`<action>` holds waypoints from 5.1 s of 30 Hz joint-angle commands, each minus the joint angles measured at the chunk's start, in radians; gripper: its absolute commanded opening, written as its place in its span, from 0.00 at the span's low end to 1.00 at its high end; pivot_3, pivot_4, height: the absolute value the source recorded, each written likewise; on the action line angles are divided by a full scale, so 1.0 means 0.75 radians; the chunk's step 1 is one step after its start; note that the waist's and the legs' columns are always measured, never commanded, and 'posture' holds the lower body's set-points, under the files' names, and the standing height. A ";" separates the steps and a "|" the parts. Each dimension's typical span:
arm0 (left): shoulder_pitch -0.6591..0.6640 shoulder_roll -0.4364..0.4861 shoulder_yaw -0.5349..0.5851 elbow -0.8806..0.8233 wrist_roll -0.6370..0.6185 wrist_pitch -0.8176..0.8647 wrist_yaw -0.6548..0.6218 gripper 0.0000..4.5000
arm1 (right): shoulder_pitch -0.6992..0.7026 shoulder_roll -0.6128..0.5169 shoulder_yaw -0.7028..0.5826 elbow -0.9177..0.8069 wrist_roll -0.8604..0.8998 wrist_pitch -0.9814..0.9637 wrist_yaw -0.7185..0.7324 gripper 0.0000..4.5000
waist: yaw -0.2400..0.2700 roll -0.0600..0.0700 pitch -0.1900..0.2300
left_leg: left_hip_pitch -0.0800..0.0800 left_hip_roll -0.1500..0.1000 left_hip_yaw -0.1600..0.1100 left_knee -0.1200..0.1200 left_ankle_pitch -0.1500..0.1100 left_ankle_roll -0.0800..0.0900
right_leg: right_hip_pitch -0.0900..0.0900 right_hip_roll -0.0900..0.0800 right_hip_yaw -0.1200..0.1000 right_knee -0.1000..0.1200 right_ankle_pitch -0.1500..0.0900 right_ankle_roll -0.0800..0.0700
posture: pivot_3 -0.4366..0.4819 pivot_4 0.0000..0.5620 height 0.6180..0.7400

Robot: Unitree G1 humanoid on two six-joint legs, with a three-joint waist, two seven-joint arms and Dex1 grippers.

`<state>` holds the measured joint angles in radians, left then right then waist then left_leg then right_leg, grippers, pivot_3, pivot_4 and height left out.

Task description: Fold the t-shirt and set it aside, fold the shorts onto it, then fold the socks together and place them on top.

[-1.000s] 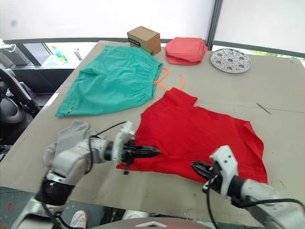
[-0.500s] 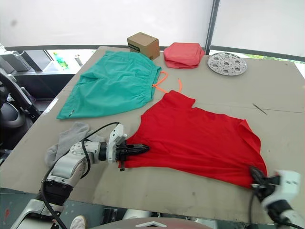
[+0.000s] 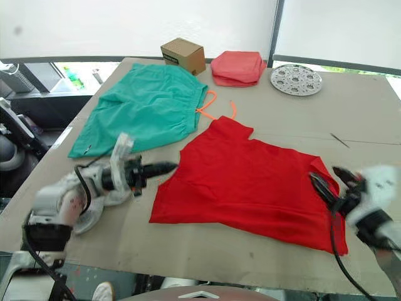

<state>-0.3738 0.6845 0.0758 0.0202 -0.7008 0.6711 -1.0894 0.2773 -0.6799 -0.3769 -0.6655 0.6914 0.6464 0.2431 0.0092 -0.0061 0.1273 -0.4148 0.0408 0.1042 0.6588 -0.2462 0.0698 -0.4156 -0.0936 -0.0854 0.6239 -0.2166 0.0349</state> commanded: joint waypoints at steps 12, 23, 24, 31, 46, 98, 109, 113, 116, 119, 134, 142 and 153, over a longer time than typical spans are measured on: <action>-0.370 -0.159 -0.213 0.116 0.441 -0.158 0.302 0.00 | -0.614 0.069 0.337 0.336 -0.416 0.576 -0.328 0.70 | 0.009 -0.007 0.005 | -0.003 -0.003 0.002 0.001 0.000 0.001 | 0.001 0.006 -0.002 0.001 0.002 0.005 | 0.48 0.27 1.00; -0.721 -0.312 -0.280 0.806 0.635 -0.321 0.257 0.00 | -0.623 0.210 0.240 0.192 -0.492 0.782 -0.391 0.43 | 0.004 -0.008 0.005 | -0.003 -0.002 0.002 0.008 -0.002 0.005 | 0.003 0.008 -0.002 0.004 0.001 0.007 | 0.48 0.27 1.00; -0.768 -0.339 -0.272 0.899 0.644 -0.334 0.261 0.00 | -0.629 0.227 0.241 0.185 -0.499 0.789 -0.394 0.32 | 0.006 -0.008 0.005 | -0.003 -0.002 0.002 0.008 -0.002 0.005 | 0.002 0.008 -0.002 0.004 0.002 0.006 | 0.48 0.27 1.00; -1.025 -0.454 -0.235 1.371 0.727 -0.457 0.260 0.00 | -0.653 0.253 0.235 0.069 -0.505 0.813 -0.344 0.05 | 0.003 -0.009 0.006 | -0.005 -0.002 0.000 0.008 -0.002 0.006 | 0.002 0.008 -0.004 0.003 0.003 0.008 | 0.48 0.27 1.00; -1.239 -0.456 -0.140 1.661 0.816 -0.533 0.131 0.83 | -0.131 0.086 0.239 -0.504 -0.242 0.509 0.175 0.00 | 0.005 -0.015 0.010 | -0.011 -0.002 -0.007 0.012 -0.004 0.008 | 0.001 0.007 -0.010 0.003 0.001 0.009 | 0.48 0.27 1.00; -1.232 -0.713 -0.069 1.797 1.131 -0.581 0.582 0.42 | -0.492 0.676 -0.047 -0.425 -0.218 0.896 -0.475 0.00 | 0.007 -0.020 0.013 | -0.012 -0.003 -0.011 0.014 -0.004 0.007 | 0.001 0.008 -0.013 0.006 0.003 0.008 | 0.48 0.27 1.00; -1.229 -0.599 0.002 1.741 1.037 -0.570 0.299 0.01 | -0.563 0.675 -0.041 -0.377 -0.253 0.871 -0.444 0.00 | 0.001 -0.020 0.013 | -0.011 -0.003 -0.011 0.015 -0.004 0.007 | 0.001 0.008 -0.012 0.007 0.003 0.008 | 0.48 0.27 1.00; -1.210 -0.579 0.000 1.719 1.023 -0.569 0.262 0.01 | -0.586 0.655 -0.052 -0.351 -0.256 0.870 -0.415 0.00 | 0.003 -0.020 0.013 | -0.011 -0.003 -0.011 0.014 -0.003 0.007 | 0.001 0.008 -0.012 0.008 0.003 0.008 | 0.48 0.27 1.00; -1.195 -0.575 0.002 1.703 1.009 -0.571 0.259 0.01 | -0.600 0.631 -0.051 -0.338 -0.251 0.875 -0.386 0.00 | 0.002 -0.020 0.013 | -0.011 -0.003 -0.011 0.014 -0.003 0.007 | 0.001 0.008 -0.012 0.008 0.003 0.008 | 0.48 0.27 1.00; -1.191 -0.573 0.007 1.689 0.994 -0.567 0.245 0.01 | -0.613 0.616 -0.049 -0.332 -0.247 0.888 -0.364 0.00 | 0.002 -0.020 0.013 | -0.011 -0.003 -0.010 0.014 -0.003 0.007 | 0.001 0.008 -0.011 0.008 0.003 0.008 | 0.48 0.27 1.00; -1.260 -0.618 0.054 1.703 0.933 -0.602 0.340 0.01 | -0.622 0.612 -0.064 -0.375 -0.289 0.883 -0.368 0.00 | 0.003 -0.020 0.014 | -0.011 -0.003 -0.010 0.015 -0.003 0.007 | 0.001 0.008 -0.011 0.008 0.003 0.008 | 0.48 0.27 1.00; -1.303 -0.676 0.060 1.735 0.961 -0.662 0.553 0.01 | -0.613 0.628 -0.038 -0.380 -0.312 0.877 -0.370 0.00 | 0.003 -0.020 0.014 | -0.011 -0.003 -0.011 0.015 -0.004 0.007 | 0.001 0.008 -0.011 0.008 0.003 0.008 | 0.48 0.27 1.00; -1.341 -0.584 0.094 1.660 0.869 -0.581 0.125 0.01 | -0.573 0.574 -0.060 -0.447 -0.295 0.886 -0.293 0.00 | -0.001 -0.019 0.014 | -0.011 -0.003 -0.010 0.014 -0.003 0.007 | 0.001 0.008 -0.012 0.008 0.003 0.008 | 0.48 0.27 1.00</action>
<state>-1.3585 0.2185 0.1471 1.3230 -0.0230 0.2245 -0.8944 -0.1526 -0.2298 -0.4013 -0.9513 0.4546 1.3255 -0.0041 0.0082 -0.0206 0.1377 -0.4228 0.0386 0.0965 0.6694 -0.2488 0.0750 -0.4149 -0.0872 -0.0940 0.6301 -0.2142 0.0410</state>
